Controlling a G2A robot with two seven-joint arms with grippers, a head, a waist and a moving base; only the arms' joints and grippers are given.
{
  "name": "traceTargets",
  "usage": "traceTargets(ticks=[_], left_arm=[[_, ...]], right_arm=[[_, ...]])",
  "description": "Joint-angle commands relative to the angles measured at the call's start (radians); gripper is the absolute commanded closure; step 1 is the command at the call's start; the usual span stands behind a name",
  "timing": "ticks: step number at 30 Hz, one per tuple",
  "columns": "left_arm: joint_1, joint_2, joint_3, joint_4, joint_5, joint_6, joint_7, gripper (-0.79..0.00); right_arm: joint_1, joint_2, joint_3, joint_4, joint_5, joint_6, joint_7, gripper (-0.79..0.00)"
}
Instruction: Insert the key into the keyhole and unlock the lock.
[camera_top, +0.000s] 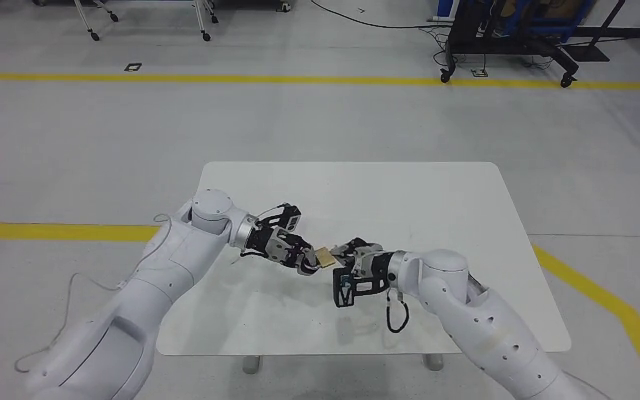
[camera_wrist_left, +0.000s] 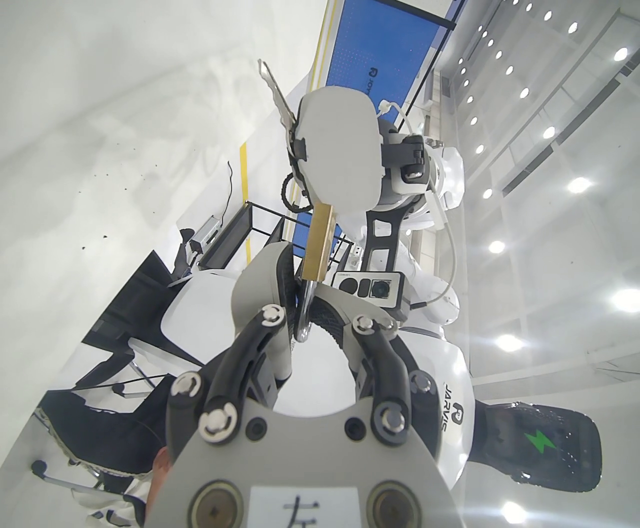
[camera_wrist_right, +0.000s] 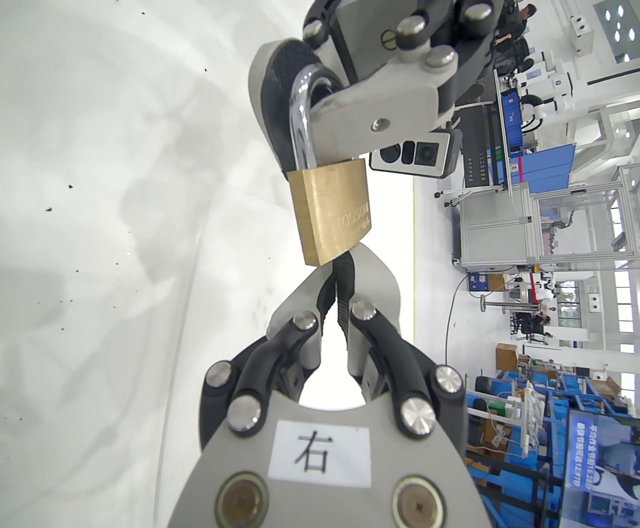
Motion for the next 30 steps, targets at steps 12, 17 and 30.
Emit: traceTargets(ticks=[12, 17, 30], left_arm=[[0.007, 0.007, -0.031, -0.014, 0.033, -0.033, 0.032, 0.000], [0.016, 0.013, -0.036, -0.046, 0.049, -0.078, 0.000, 0.000], [0.018, 0.039, 0.016, -0.110, 0.060, -0.128, 0.000, 0.000]], right_arm=[[-0.052, 0.018, 0.070, -0.034, 0.008, 0.034, -0.023, 0.000], [-0.055, 0.021, 0.091, -0.029, 0.012, 0.033, 0.015, 0.000], [0.018, 0.005, -0.008, -0.014, -0.025, -0.014, 0.050, 0.000]])
